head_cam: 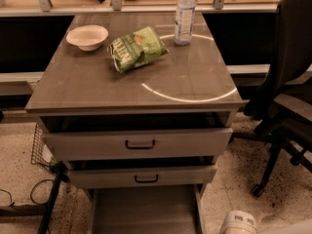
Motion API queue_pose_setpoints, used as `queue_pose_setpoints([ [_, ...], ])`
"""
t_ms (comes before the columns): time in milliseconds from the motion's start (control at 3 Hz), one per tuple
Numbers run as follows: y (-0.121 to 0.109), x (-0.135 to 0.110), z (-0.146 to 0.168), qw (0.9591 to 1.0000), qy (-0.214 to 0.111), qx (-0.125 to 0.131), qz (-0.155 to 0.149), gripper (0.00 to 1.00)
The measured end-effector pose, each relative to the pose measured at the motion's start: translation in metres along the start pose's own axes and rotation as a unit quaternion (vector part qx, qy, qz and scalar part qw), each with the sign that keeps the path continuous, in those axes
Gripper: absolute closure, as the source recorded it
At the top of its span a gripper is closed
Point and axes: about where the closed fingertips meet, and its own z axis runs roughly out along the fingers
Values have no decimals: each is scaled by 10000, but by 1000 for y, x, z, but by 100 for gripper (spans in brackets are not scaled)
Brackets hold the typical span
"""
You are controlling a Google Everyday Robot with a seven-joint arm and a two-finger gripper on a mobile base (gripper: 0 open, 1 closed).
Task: Close bottom drawer
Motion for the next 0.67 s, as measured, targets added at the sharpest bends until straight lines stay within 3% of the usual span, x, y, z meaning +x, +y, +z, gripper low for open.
queue_pose_setpoints([
  [333,0,0,0,10000,0,0,0,100],
  [667,6,-7,23,9999,-123,-83,23,100],
])
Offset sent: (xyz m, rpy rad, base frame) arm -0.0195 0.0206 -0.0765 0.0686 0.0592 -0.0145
